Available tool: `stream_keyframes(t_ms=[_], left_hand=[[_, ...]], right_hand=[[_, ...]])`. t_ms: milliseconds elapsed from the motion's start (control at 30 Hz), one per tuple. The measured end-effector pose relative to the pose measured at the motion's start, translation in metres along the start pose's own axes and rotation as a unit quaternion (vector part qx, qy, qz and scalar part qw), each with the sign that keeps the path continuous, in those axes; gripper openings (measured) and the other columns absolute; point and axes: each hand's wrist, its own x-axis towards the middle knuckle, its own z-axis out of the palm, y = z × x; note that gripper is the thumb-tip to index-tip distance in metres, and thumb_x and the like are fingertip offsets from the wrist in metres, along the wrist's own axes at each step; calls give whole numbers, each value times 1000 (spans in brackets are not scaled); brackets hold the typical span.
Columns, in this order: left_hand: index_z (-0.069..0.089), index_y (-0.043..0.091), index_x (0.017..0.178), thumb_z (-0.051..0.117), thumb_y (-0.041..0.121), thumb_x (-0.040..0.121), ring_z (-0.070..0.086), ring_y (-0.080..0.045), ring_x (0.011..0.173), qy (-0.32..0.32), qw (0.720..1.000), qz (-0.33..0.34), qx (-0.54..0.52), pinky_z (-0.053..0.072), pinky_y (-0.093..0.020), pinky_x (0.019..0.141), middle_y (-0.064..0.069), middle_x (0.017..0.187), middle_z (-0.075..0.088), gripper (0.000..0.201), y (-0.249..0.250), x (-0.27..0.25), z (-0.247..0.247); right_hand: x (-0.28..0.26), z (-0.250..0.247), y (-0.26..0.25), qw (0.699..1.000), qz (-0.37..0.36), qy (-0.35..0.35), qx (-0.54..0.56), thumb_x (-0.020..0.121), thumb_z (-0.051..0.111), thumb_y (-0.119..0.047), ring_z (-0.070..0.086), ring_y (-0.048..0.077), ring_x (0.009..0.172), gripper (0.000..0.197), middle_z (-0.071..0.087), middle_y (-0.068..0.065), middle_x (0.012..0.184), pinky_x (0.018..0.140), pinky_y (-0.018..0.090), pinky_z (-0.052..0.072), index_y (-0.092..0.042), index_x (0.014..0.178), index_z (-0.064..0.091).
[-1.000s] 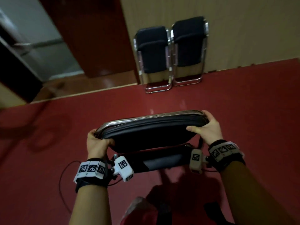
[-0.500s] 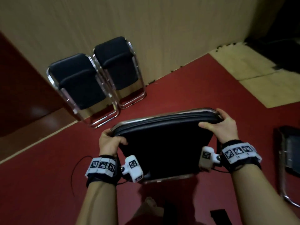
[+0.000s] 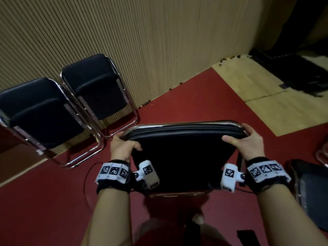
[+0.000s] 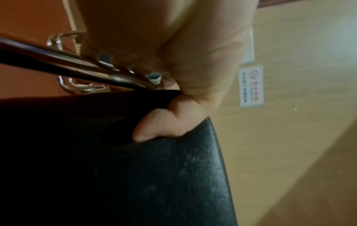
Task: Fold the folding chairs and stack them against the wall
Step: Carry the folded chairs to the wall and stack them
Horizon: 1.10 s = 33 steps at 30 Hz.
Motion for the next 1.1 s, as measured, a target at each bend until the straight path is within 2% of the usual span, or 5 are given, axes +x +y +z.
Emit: stream_keyframes(t_ms=[233,433,667,933,1100], left_hand=[[50,9,133,73,-19,58,58,-28,114,19,1000,5,5,46,-24,70,-10,118,60,83,47,82,68],[45,4,139,72,-18,66,55,-21,99,18,1000,-3,11,42,-17,57,-8,113,57,81,95,183,134],[50,9,133,74,-18,54,63,-34,106,6,999,-42,21,55,-49,94,-15,115,64,87,151,337,207],[49,6,134,73,-20,61,61,-20,90,18,999,-42,23,47,-23,62,-10,110,61,81,200,461,264],[52,10,128,77,-19,55,63,-30,104,74,994,-78,9,56,-37,83,-12,113,65,82,211,542,294]], right_hand=[[137,29,-44,999,-40,-31,-7,60,94,-22,53,9,114,94,58,7,136,97,21,39,-11,142,50],[262,85,-68,999,-26,-41,-3,60,95,-26,54,15,121,97,57,9,139,98,22,40,-10,143,49],[400,153,-105,999,17,-50,-5,62,94,-26,53,22,127,97,54,10,142,96,23,39,-10,145,46],[539,225,-147,997,17,-80,-12,63,93,-21,52,20,127,96,53,10,143,95,21,39,-8,145,46],[647,296,-174,990,-2,-139,-30,63,93,-21,53,21,126,96,53,10,142,100,25,41,-9,146,46]])
